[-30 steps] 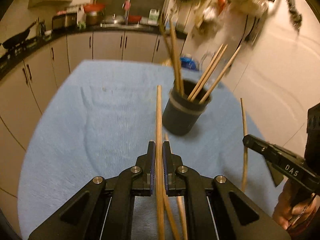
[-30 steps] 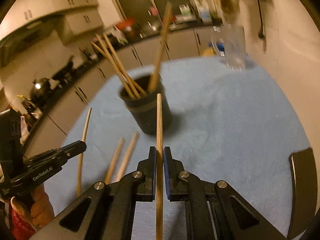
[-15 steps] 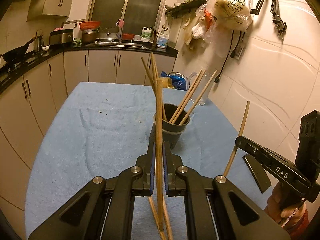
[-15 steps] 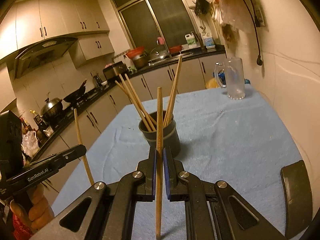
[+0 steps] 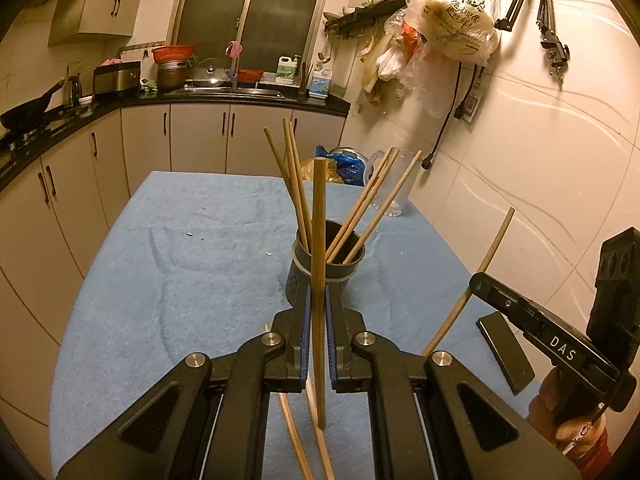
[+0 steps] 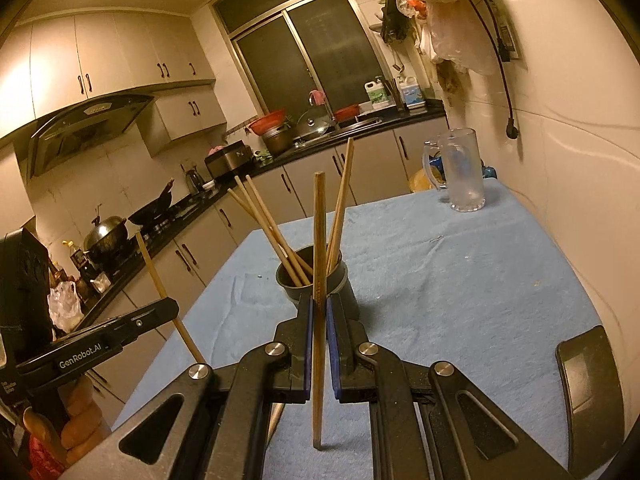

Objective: Organize utensils
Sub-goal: 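Raise the left tool's chopstick upright over the cup while the right tool carries its own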

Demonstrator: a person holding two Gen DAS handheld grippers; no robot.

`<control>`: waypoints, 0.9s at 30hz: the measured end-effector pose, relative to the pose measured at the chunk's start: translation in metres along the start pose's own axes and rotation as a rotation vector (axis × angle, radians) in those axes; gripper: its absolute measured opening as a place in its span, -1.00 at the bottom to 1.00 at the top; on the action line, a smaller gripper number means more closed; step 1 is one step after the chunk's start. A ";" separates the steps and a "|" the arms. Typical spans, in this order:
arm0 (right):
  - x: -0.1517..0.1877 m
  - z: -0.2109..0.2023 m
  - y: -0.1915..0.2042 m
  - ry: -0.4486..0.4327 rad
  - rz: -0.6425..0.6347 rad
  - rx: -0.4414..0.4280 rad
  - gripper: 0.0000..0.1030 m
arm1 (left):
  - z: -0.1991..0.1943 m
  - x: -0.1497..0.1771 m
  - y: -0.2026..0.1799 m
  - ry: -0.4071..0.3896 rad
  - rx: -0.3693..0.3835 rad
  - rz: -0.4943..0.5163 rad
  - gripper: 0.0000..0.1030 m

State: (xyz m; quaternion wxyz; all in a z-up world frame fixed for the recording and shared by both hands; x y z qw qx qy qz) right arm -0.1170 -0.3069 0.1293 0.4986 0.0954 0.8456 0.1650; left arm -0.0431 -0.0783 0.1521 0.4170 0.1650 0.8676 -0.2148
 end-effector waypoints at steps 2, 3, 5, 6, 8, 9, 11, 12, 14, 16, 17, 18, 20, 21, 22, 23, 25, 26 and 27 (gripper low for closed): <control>-0.001 -0.002 0.001 -0.007 0.000 -0.001 -0.85 | 0.000 -0.001 0.000 -0.001 0.000 0.001 -0.87; -0.003 -0.003 0.000 -0.010 0.002 -0.002 -0.85 | 0.000 -0.003 -0.001 -0.001 -0.001 0.000 -0.87; -0.005 -0.004 -0.001 -0.015 0.009 -0.002 -0.85 | 0.000 -0.006 -0.002 -0.001 0.000 -0.001 -0.87; -0.006 -0.004 -0.002 -0.018 0.012 -0.003 -0.85 | 0.000 -0.007 -0.002 -0.001 0.001 0.000 -0.87; -0.010 -0.005 -0.003 -0.024 0.013 -0.007 -0.85 | -0.001 -0.012 -0.004 -0.009 -0.006 0.005 -0.87; -0.013 -0.006 -0.002 -0.031 0.013 -0.008 -0.85 | -0.002 -0.013 -0.004 -0.012 -0.007 0.008 -0.87; -0.017 -0.007 -0.002 -0.040 0.013 -0.010 -0.85 | -0.004 -0.019 -0.007 -0.022 -0.010 0.015 -0.87; -0.018 -0.008 -0.002 -0.046 0.013 -0.011 -0.85 | -0.005 -0.021 -0.008 -0.026 -0.010 0.017 -0.87; -0.025 -0.010 -0.001 -0.058 0.010 -0.013 -0.85 | -0.007 -0.029 -0.011 -0.036 -0.008 0.024 -0.87; -0.032 -0.013 0.000 -0.074 0.004 -0.014 -0.85 | -0.008 -0.037 -0.014 -0.047 -0.008 0.029 -0.87; -0.035 -0.014 0.000 -0.080 0.003 -0.015 -0.85 | -0.009 -0.041 -0.016 -0.051 -0.006 0.032 -0.87; -0.039 -0.014 0.000 -0.087 0.001 -0.017 -0.85 | -0.011 -0.045 -0.017 -0.057 -0.005 0.034 -0.87; -0.047 -0.016 0.002 -0.105 -0.001 -0.020 -0.85 | -0.013 -0.056 -0.021 -0.072 -0.003 0.040 -0.87; -0.053 -0.017 0.003 -0.117 -0.004 -0.020 -0.85 | -0.015 -0.062 -0.023 -0.084 -0.004 0.044 -0.87; -0.057 -0.017 0.004 -0.123 -0.005 -0.022 -0.85 | -0.017 -0.067 -0.024 -0.093 -0.005 0.047 -0.87; -0.061 -0.016 0.005 -0.128 -0.005 -0.024 -0.85 | -0.018 -0.071 -0.025 -0.102 -0.004 0.049 -0.87; -0.071 -0.015 0.007 -0.146 0.002 -0.024 -0.85 | -0.020 -0.083 -0.029 -0.119 -0.002 0.057 -0.87; -0.076 -0.013 0.008 -0.152 0.003 -0.027 -0.85 | -0.019 -0.087 -0.030 -0.125 -0.002 0.059 -0.87; -0.082 -0.012 0.009 -0.162 0.004 -0.027 -0.85 | -0.019 -0.093 -0.031 -0.130 -0.001 0.060 -0.87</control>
Point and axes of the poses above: each gripper's, at about its wrist camera, not at the fingertips, and z roughly the way its jaws point, y to its left, x to its underside, the point moved 1 cm from there along z, roughly the way its jaws point, and after that the axes turned 2 degrees about x, right-handed, at the moved point
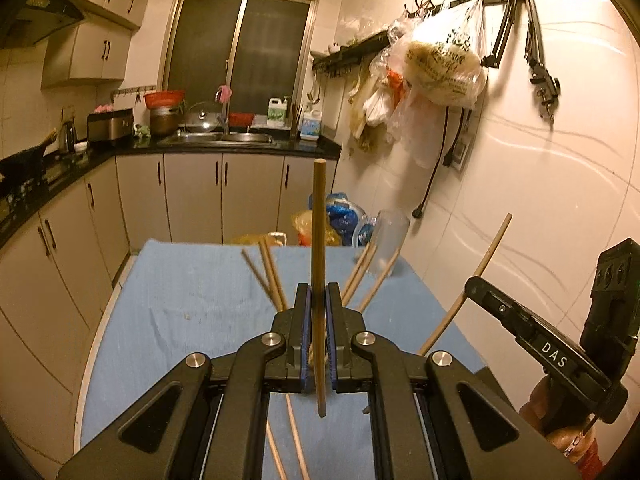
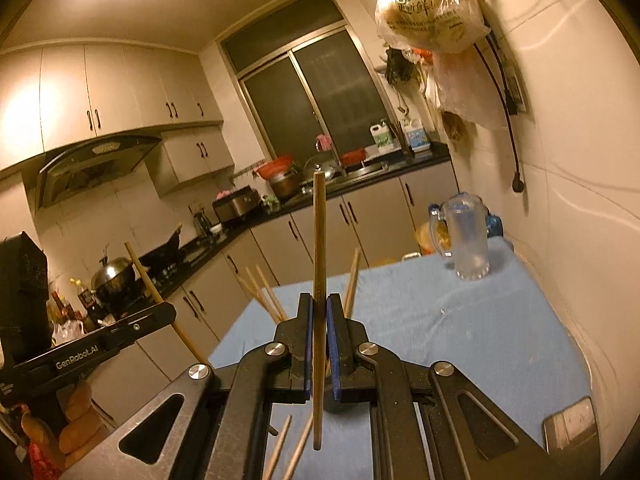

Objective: Organize utensils
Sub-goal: 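Raise the left tool's chopstick upright over the cup while the right tool carries its own, then lower the left tool's chopstick into the cup and open while the right tool releases its own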

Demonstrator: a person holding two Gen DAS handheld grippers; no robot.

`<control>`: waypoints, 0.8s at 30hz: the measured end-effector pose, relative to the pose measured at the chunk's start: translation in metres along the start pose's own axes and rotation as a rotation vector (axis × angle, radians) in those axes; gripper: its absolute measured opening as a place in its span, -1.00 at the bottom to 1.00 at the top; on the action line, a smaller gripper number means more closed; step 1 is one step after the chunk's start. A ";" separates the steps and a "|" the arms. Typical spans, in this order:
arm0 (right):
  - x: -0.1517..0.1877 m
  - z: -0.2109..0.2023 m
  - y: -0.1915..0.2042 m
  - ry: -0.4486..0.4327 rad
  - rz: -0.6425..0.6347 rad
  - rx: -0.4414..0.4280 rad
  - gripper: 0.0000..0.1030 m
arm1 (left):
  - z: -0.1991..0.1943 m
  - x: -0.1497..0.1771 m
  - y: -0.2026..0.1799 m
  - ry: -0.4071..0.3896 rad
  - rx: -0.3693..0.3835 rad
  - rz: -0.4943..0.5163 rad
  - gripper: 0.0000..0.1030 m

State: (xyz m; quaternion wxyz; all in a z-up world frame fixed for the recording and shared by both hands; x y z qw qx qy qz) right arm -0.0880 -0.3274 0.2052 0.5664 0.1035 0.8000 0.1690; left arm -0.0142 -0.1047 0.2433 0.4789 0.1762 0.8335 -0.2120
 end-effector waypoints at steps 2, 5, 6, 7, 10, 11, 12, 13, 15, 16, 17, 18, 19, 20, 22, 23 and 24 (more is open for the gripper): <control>-0.009 0.003 0.002 -0.018 0.001 0.004 -0.85 | 0.003 -0.011 -0.001 -0.014 -0.002 0.002 -0.87; -0.025 0.010 0.003 -0.047 0.013 0.011 -0.85 | 0.010 -0.029 0.001 -0.040 -0.007 -0.007 -0.87; -0.030 0.013 0.003 -0.057 0.021 0.016 -0.85 | 0.012 -0.032 0.002 -0.045 -0.005 -0.012 -0.87; -0.034 0.017 0.001 -0.062 0.029 0.017 -0.85 | 0.015 -0.037 0.004 -0.055 -0.003 -0.016 -0.87; -0.041 0.031 0.000 -0.078 0.051 0.039 -0.85 | 0.027 -0.044 0.010 -0.069 -0.016 -0.041 -0.87; -0.042 0.035 -0.001 -0.081 0.054 0.046 -0.85 | 0.032 -0.045 0.014 -0.067 -0.011 -0.054 -0.87; -0.042 0.043 -0.002 -0.080 0.059 0.055 -0.85 | 0.036 -0.045 0.017 -0.064 -0.010 -0.065 -0.87; -0.042 0.048 -0.003 -0.075 0.063 0.058 -0.85 | 0.042 -0.043 0.021 -0.057 -0.011 -0.074 -0.87; -0.040 0.060 -0.006 -0.059 0.073 0.065 -0.85 | 0.052 -0.039 0.025 -0.039 -0.009 -0.086 -0.87; -0.037 0.066 -0.007 -0.048 0.076 0.067 -0.85 | 0.059 -0.037 0.028 -0.026 -0.009 -0.094 -0.87; -0.034 0.070 -0.007 -0.039 0.075 0.069 -0.85 | 0.064 -0.034 0.030 -0.014 -0.010 -0.099 -0.87; -0.031 0.076 -0.008 -0.027 0.074 0.074 -0.85 | 0.070 -0.030 0.032 -0.001 -0.008 -0.105 -0.87; -0.027 0.081 -0.010 -0.012 0.073 0.077 -0.85 | 0.073 -0.026 0.034 0.007 -0.008 -0.108 -0.87; -0.023 0.085 -0.011 -0.001 0.072 0.080 -0.85 | 0.078 -0.022 0.035 0.018 -0.008 -0.112 -0.87; -0.015 0.092 -0.013 0.026 0.071 0.083 -0.85 | 0.088 -0.014 0.039 0.043 -0.009 -0.116 -0.87; -0.011 0.096 -0.013 0.044 0.070 0.079 -0.85 | 0.091 -0.010 0.040 0.051 -0.011 -0.118 -0.87; -0.008 0.098 -0.013 0.053 0.069 0.077 -0.85 | 0.094 -0.007 0.041 0.061 -0.012 -0.121 -0.87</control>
Point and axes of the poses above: each gripper's, at about its wrist camera, not at the fingertips, and z roughly the way its jaws point, y to its left, x to its underside, the point moved 1 cm from there along z, roughly the way its jaws point, and after that the axes turned 2 degrees about x, right-handed, at the moved point
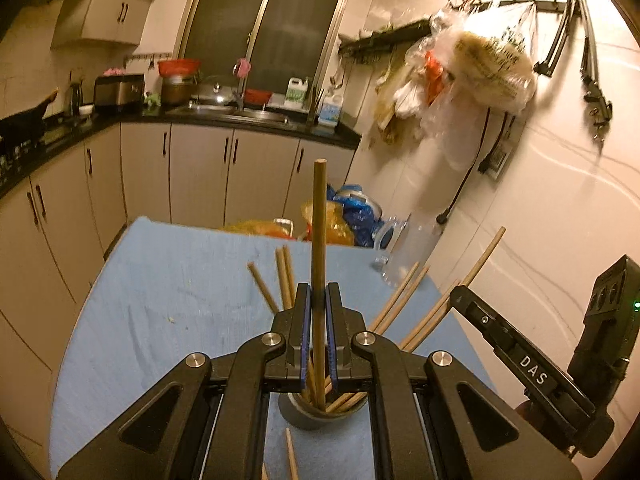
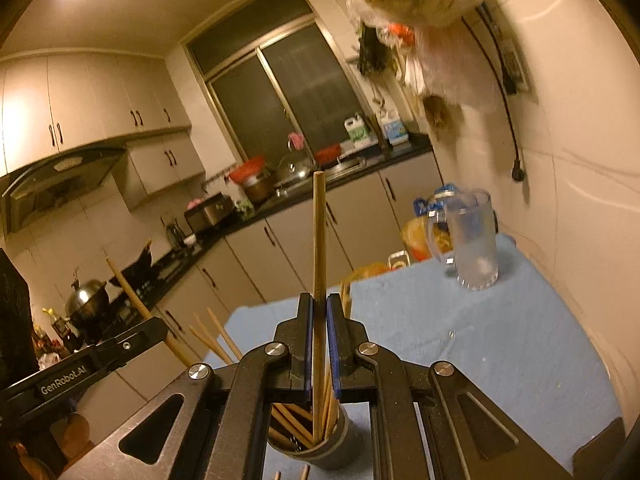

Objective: Organize utensils
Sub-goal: 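Lower the left tool's chopstick into the cup and open while the right tool releases its own, then move both tools back down over the last chopsticks on the towel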

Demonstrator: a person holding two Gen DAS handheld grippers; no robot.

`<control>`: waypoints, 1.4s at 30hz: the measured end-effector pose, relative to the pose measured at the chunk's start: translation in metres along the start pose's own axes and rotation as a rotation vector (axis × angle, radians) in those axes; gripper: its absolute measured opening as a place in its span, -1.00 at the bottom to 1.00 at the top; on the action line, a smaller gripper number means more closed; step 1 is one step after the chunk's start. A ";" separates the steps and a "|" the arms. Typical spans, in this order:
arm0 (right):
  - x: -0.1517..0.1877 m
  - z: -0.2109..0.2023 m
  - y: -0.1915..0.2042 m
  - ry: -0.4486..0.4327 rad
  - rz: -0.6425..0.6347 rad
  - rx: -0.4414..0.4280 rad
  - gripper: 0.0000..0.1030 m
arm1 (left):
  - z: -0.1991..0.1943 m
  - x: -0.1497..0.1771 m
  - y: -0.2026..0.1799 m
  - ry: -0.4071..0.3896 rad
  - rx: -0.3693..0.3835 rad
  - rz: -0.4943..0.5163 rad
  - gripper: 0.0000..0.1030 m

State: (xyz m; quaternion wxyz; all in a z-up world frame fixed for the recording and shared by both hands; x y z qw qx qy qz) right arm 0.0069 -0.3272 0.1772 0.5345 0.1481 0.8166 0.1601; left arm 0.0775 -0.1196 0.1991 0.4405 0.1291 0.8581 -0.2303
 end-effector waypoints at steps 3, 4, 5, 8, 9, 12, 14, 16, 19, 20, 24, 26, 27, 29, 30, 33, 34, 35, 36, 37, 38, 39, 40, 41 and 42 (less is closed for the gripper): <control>0.011 0.009 0.002 0.040 -0.024 0.005 -0.85 | 0.010 0.008 0.005 0.029 -0.005 -0.009 -0.87; 0.013 0.011 0.001 0.048 -0.025 0.008 -0.85 | 0.012 0.010 0.007 0.037 -0.007 -0.012 -0.87; 0.015 0.014 0.000 0.058 -0.024 0.008 -0.85 | 0.014 0.011 0.009 0.043 -0.006 -0.015 -0.87; 0.020 0.020 -0.003 0.099 -0.023 0.008 -0.83 | 0.015 0.015 0.011 0.052 -0.010 -0.016 -0.87; 0.022 0.020 -0.005 0.107 -0.017 0.005 -0.83 | 0.015 0.016 0.011 0.055 -0.011 -0.015 -0.87; 0.021 0.018 -0.006 0.113 -0.013 0.002 -0.83 | 0.012 0.016 0.010 0.055 -0.009 -0.020 -0.86; 0.020 0.011 -0.005 0.103 -0.012 -0.002 -0.83 | 0.007 0.015 0.009 0.045 -0.009 -0.018 -0.82; 0.017 -0.001 -0.004 0.083 -0.023 -0.012 -0.83 | -0.002 0.016 0.007 0.028 -0.013 -0.017 -0.74; 0.016 -0.021 0.000 0.055 -0.040 -0.017 -0.82 | -0.017 0.018 0.007 0.000 -0.018 -0.017 -0.63; 0.017 -0.027 0.000 0.051 -0.044 -0.021 -0.78 | -0.024 0.021 0.008 -0.011 -0.020 -0.016 -0.61; 0.032 -0.044 -0.001 0.067 -0.047 -0.024 -0.33 | -0.046 0.044 0.014 -0.024 -0.048 -0.004 -0.43; 0.052 -0.046 -0.003 0.118 -0.045 -0.024 -0.32 | -0.050 0.063 0.021 -0.004 -0.057 -0.010 -0.41; 0.063 -0.045 -0.004 0.144 -0.047 -0.024 -0.32 | -0.051 0.073 0.024 0.013 -0.063 -0.007 -0.41; 0.082 -0.042 -0.007 0.188 -0.042 -0.027 -0.32 | -0.048 0.098 0.032 0.062 -0.089 -0.011 -0.41; 0.095 -0.039 -0.009 0.223 -0.039 -0.038 -0.32 | -0.047 0.113 0.037 0.088 -0.091 -0.023 -0.41; 0.130 -0.027 -0.010 0.321 -0.018 -0.048 -0.32 | -0.037 0.149 0.049 0.190 -0.081 -0.066 -0.41; 0.142 -0.022 -0.010 0.359 -0.013 -0.049 -0.32 | -0.034 0.158 0.052 0.214 -0.086 -0.069 -0.41; 0.150 -0.019 -0.008 0.386 -0.023 -0.033 -0.32 | -0.031 0.165 0.054 0.236 -0.096 -0.070 -0.41; 0.160 -0.013 -0.004 0.423 -0.055 -0.006 -0.32 | -0.029 0.170 0.055 0.254 -0.101 -0.069 -0.41; 0.165 -0.009 -0.001 0.444 -0.071 0.002 -0.32 | -0.029 0.176 0.057 0.269 -0.102 -0.071 -0.41; 0.170 -0.005 0.002 0.467 -0.078 0.006 -0.32 | -0.029 0.180 0.059 0.275 -0.103 -0.074 -0.41; 0.175 -0.003 0.006 0.484 -0.085 0.005 -0.32 | -0.030 0.182 0.061 0.280 -0.108 -0.074 -0.41; 0.178 0.000 0.008 0.497 -0.093 0.003 -0.32 | -0.030 0.181 0.062 0.281 -0.114 -0.073 -0.41; 0.181 0.003 0.011 0.514 -0.098 0.000 -0.32 | -0.031 0.181 0.063 0.280 -0.117 -0.073 -0.41; 0.183 0.006 0.013 0.531 -0.097 -0.004 -0.32 | -0.032 0.180 0.065 0.278 -0.118 -0.078 -0.41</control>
Point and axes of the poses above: each gripper's, at about its wrist camera, not at the fingertips, and z roughly the way its jaws point, y to its left, x to its underside, the point moved 1 cm from there along z, roughly the way its jaws point, and after that the axes turned 2 degrees about x, right-handed, at the moved point
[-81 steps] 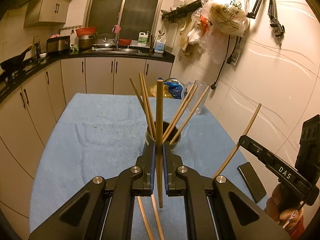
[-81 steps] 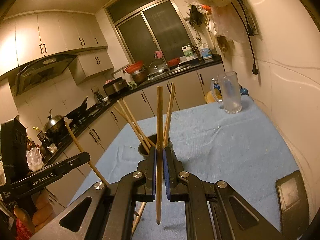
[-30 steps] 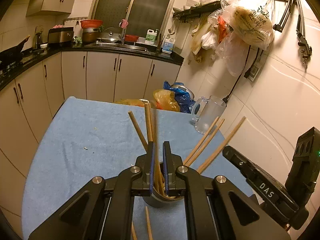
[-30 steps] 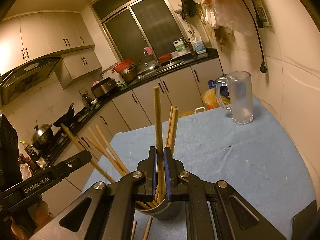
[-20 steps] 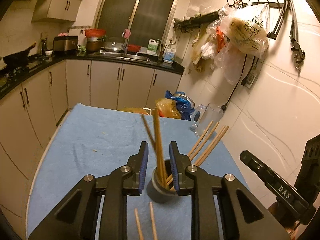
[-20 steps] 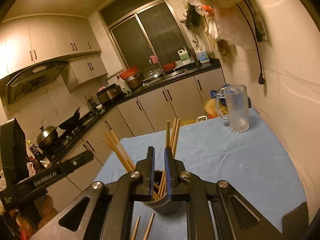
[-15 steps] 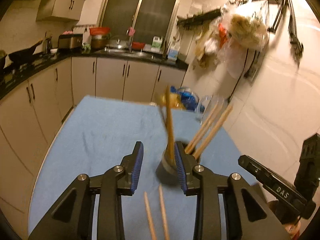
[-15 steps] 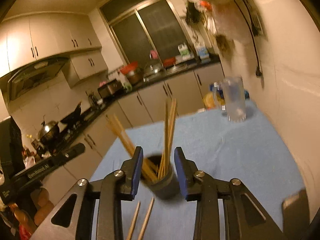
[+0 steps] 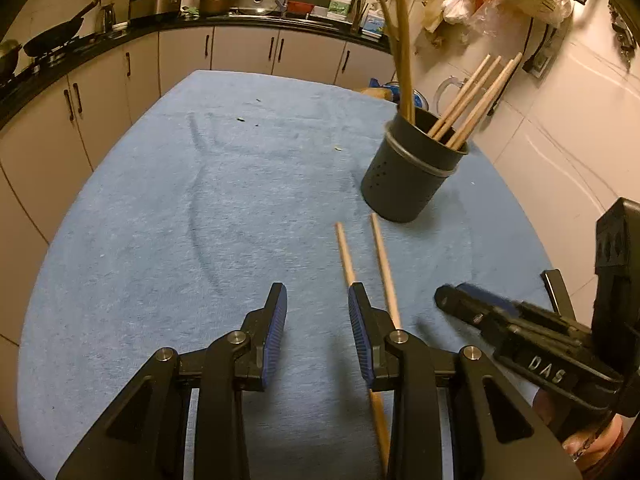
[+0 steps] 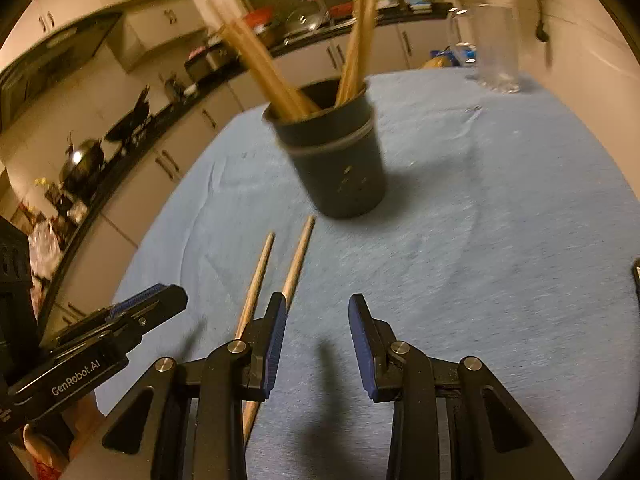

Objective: Organize utensils
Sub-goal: 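Move both tools back down over the last chopsticks on the towel, then close the left tool on a chopstick and lift it toward the cup while the right tool grasps another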

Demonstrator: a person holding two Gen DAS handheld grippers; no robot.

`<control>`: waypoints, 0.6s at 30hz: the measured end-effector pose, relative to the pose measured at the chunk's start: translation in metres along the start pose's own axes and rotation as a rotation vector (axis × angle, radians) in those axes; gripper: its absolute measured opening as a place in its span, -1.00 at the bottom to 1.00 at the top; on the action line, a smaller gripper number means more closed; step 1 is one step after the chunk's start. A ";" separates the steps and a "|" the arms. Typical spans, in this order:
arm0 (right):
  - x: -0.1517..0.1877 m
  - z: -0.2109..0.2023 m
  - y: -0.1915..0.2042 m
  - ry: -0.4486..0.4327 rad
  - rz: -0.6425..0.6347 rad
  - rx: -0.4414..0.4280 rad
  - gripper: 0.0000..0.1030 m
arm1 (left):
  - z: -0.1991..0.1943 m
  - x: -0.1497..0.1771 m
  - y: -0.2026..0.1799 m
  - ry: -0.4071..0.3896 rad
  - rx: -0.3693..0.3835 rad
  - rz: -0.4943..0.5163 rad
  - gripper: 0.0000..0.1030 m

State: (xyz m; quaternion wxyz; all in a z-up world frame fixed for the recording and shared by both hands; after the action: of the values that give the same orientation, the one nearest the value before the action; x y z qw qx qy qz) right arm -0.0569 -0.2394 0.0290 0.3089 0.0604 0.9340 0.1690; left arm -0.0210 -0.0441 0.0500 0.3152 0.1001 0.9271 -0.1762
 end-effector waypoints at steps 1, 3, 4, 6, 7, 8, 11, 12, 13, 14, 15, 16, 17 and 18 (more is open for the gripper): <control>0.000 0.004 0.002 0.016 -0.003 -0.007 -0.32 | 0.000 0.002 0.005 0.002 0.003 -0.009 -0.41; 0.003 0.013 0.009 0.053 -0.020 -0.014 -0.32 | -0.001 0.004 0.010 0.004 0.006 -0.024 -0.41; 0.005 0.017 0.014 0.069 -0.032 -0.017 -0.32 | -0.001 0.005 0.014 0.006 0.005 -0.031 -0.41; 0.010 0.025 0.024 0.102 -0.062 -0.009 -0.36 | -0.001 0.005 0.018 0.014 0.002 -0.042 -0.41; 0.012 0.028 0.026 0.111 -0.075 -0.004 -0.42 | 0.000 0.005 0.020 0.018 0.004 -0.049 -0.41; 0.014 0.031 0.029 0.115 -0.096 0.011 -0.52 | 0.001 0.005 0.020 0.021 0.007 -0.053 -0.41; 0.017 0.031 0.036 0.122 -0.155 0.033 -0.79 | 0.004 0.005 0.021 0.036 0.018 -0.062 -0.41; 0.017 0.030 0.036 0.127 -0.168 0.035 -0.79 | 0.005 0.005 0.020 0.042 0.024 -0.061 -0.41; 0.017 0.028 0.034 0.129 -0.183 0.042 -0.79 | 0.006 0.006 0.018 0.051 0.032 -0.055 -0.41; 0.018 0.027 0.032 0.132 -0.198 0.052 -0.80 | 0.007 0.006 0.016 0.059 0.037 -0.049 -0.41; 0.019 0.024 0.028 0.138 -0.214 0.061 -0.80 | 0.009 0.007 0.013 0.072 0.045 -0.037 -0.41; 0.019 0.020 0.022 0.144 -0.223 0.062 -0.80 | 0.012 0.007 0.009 0.083 0.050 -0.027 -0.41; 0.020 0.016 0.016 0.152 -0.232 0.067 -0.80 | 0.015 0.008 0.006 0.096 0.053 -0.016 -0.41; 0.021 0.012 0.009 0.159 -0.238 0.076 -0.80 | 0.019 0.008 0.001 0.112 0.051 -0.004 -0.41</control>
State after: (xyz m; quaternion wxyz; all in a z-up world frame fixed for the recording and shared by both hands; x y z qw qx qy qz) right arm -0.0661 -0.2231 0.0112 0.2494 -0.0526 0.9618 0.1001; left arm -0.0164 -0.0496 0.0305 0.2596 0.1161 0.9388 -0.1945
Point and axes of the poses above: each gripper's, at about its wrist camera, not at the fingertips, and z roughly the way its jaws point, y to its left, x to its underside, the point moved 1 cm from there along z, roughly the way its jaws point, and after that the axes turned 2 degrees about x, right-handed, at the moved point
